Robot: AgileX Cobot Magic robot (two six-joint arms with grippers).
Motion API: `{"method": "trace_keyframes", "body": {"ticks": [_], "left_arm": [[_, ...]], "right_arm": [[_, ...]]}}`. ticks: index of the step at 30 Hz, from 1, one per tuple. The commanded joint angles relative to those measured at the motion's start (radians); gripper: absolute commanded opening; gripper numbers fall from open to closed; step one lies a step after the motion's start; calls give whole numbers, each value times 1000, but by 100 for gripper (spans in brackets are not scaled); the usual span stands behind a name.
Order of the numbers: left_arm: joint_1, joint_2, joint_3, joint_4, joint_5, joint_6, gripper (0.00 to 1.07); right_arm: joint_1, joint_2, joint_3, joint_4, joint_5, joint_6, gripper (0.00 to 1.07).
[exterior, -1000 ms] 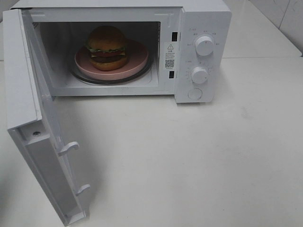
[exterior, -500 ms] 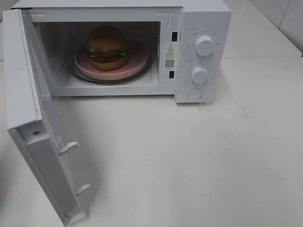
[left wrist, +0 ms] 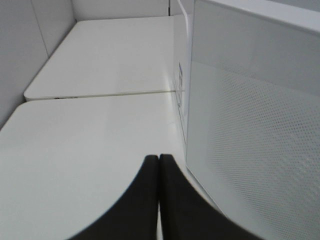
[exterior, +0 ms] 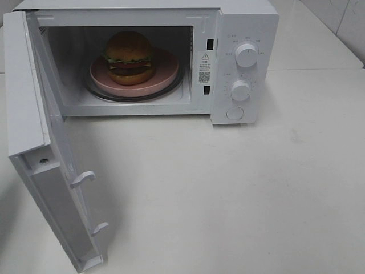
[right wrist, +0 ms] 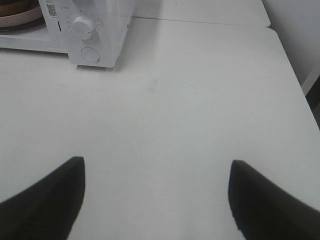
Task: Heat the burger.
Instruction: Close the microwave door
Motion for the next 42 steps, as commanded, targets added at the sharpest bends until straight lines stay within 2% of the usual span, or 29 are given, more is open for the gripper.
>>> {"method": "trace_keyframes", "body": {"ticks": [1,2,3,5,7,8,9,11,16,20,21,22,24,33,37,42], "left_arm": [[-5,61,-11,79,-75,-74,0],[-5,92,-11,122,-118,-94,0],[-5,92,-11,122,-118,-94,0],[-5,136,-16,178,-179,-144,0],[-5,151,-17,196,-198,-163,0],[-5,180,-25,242,-228,-185,0],[-5,180,-25,242,-228,-185,0],[-5,225,-45,321,-260,-211,0],[-10,296,-78,407,-326,-249,0],[-63,322,-102,406,-335,-252,0],[-117,339,-126,394,-333,-231,0],[-117,339,-126,394,-333,-231,0],[-176,368,-156,356,-330,-222,0],[-260,451,-221,322,-331,-212,0],[-328,493,-256,239,-327,-206,0],[-391,542,-295,194,-326,-192,0]], "right_arm": [[-5,-26,2,1,-14,-13,76],[-5,-26,2,1,-14,-13,76],[-5,-26,2,1,-14,-13,76],[-5,-26,2,1,-14,-13,76],[-5,-26,2,1,-14,-13,76],[-5,-26,2,1,-14,-13,76],[-5,-26,2,1,-14,-13,76],[-5,-26,2,1,-14,-13,76],[-5,-26,2,1,-14,-13,76],[-5,-26,2,1,-14,-13,76],[-5,-26,2,1,-14,-13,76],[-5,-26,2,1,-14,-13,76],[-5,-26,2,1,-14,-13,76],[-5,-26,2,1,-14,-13,76],[-5,-26,2,1,-14,-13,76],[-5,-26,2,1,-14,-13,76]]}}
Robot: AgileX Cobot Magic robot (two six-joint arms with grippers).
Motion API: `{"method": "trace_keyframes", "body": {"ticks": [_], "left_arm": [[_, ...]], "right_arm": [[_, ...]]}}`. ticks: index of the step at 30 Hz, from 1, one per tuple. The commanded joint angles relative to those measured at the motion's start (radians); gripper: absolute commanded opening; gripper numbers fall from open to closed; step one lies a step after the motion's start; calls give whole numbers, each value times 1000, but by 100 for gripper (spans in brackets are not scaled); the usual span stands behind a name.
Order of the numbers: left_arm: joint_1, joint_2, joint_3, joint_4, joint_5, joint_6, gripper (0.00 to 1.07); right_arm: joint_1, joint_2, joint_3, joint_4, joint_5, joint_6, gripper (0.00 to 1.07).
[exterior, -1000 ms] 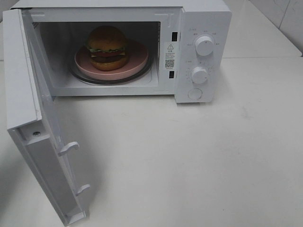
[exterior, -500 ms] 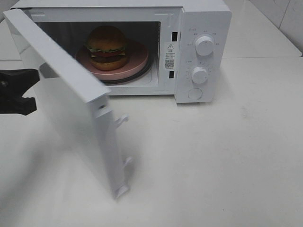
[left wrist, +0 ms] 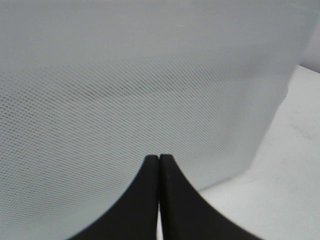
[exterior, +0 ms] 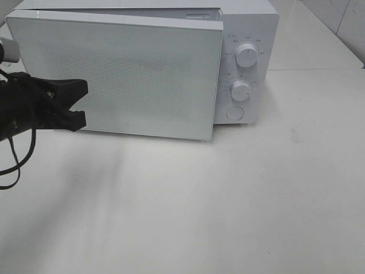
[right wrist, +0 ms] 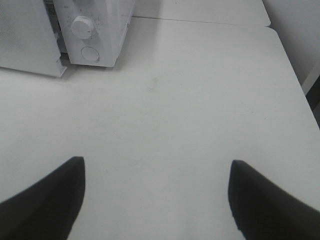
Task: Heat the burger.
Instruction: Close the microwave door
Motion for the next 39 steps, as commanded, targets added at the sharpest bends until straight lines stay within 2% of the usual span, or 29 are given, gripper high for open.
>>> {"method": "trace_keyframes", "body": {"ticks": [1,5,7,12,18,30,32,35,39], "left_arm": [[-42,28,-29,-40,-6,8,0],[-81,51,-48,-95,-6,14,0],[-120,75,-67,-177,-5,34,0],[-182,107,-103,-262,-2,60,0],[-238,140,-153,-305,21,99,0],[-309,211,-306,-373,103,108,0],[-329,236,-370,-387,137,148,0],[-334,242,-383,-393,147,158,0],[-345,269,-464,-456,204,212,0]], "right_arm": [[-5,-26,1,1,-14,-13,76],[-5,-26,1,1,-14,-13,76],[-5,-26,1,1,-14,-13,76],[-5,-26,1,1,-14,-13,76],[-5,-26,1,1,-14,-13,76],[-5,-26,1,1,-14,-13,76],[-5,-26,1,1,-14,-13,76],[-5,-26,1,1,-14,-13,76],[-5,-26,1,1,-14,-13,76]]}}
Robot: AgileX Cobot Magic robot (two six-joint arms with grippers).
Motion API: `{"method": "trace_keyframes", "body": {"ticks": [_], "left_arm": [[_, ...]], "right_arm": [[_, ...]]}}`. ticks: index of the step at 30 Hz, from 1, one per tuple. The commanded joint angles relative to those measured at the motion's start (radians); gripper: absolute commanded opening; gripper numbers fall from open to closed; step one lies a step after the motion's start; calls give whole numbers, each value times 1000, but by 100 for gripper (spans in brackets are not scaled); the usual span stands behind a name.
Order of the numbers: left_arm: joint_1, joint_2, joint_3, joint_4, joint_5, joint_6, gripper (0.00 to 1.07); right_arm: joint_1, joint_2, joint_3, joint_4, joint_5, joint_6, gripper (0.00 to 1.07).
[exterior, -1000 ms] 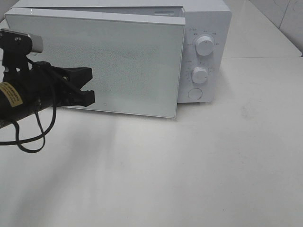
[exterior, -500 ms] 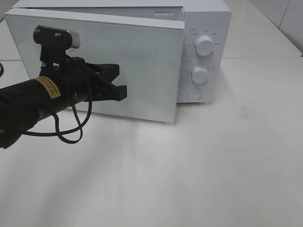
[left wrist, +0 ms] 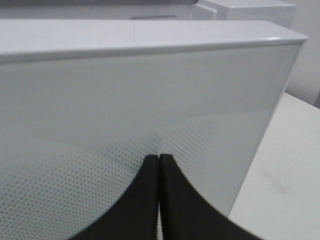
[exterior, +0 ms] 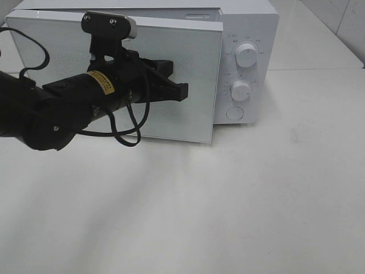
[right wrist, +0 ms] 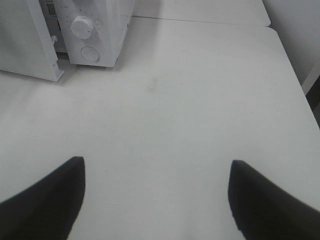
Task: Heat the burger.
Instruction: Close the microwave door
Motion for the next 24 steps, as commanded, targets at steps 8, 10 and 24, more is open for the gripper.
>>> {"method": "trace_keyframes", "body": {"ticks": [8,10,24], "left_arm": [[-8,45,-145,-100,60,56,0],[-8,67,-184,-122,86,55,0],[-8,149,-342,-331,143,251,0]], "right_arm": [[-5,-26,1,0,-14,-13,76],[-5,-26,1,0,-14,-13,76],[-5,-26,1,0,-14,-13,76]]}}
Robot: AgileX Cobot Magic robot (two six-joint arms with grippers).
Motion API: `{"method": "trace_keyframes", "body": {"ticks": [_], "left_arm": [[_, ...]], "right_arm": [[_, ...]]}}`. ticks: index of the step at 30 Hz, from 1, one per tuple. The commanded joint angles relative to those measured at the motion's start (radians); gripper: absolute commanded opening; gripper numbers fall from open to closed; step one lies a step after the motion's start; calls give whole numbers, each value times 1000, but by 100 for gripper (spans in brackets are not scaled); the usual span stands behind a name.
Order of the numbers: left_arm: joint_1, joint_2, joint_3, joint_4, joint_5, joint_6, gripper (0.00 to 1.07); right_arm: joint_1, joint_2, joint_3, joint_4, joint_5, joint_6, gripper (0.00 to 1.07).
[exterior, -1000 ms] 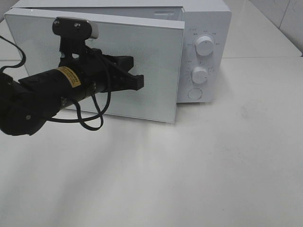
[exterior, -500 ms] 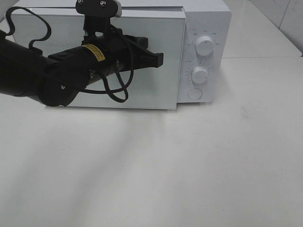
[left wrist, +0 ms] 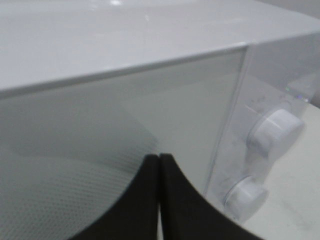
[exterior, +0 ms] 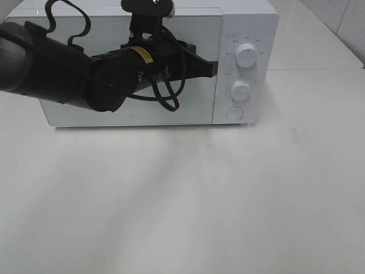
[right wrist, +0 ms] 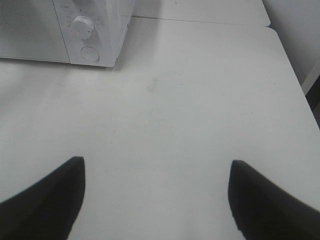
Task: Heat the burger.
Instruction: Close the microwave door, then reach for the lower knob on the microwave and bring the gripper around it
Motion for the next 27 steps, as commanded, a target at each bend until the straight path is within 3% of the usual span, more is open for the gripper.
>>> {"method": "trace_keyframes", "body": {"ticks": [1,2,5,9,21,23,24,26,27], "left_arm": [[19,13,-43,-123,-44,64,0],[19,25,-63,-172,-42,102,0],[19,27,-75,-205,-31,130,0],[17,21,-73,-202,10,130,0],[-17,-75,-70,-172,458,129,3],[-20,-94,-70,-171,537,129,21],[-20,-94,-70,-171,537,129,21],[-20,-123,-70,-171,692,129,51],[-20,-123,-70,-171,692,129,51]], "right_arm": [[-5,-26,1,0,-14,-13,76],[-5,-26,1,0,-14,-13,76],[-5,-26,1,0,-14,-13,76],[-5,-26,1,0,-14,-13,76],[-5,-26,1,0,-14,-13,76],[-5,-26,1,0,-14,-13,76],[-5,-26,1,0,-14,-13,76],[-5,-26,1,0,-14,-13,76],[-5,-26,1,0,-14,-13,76]]}}
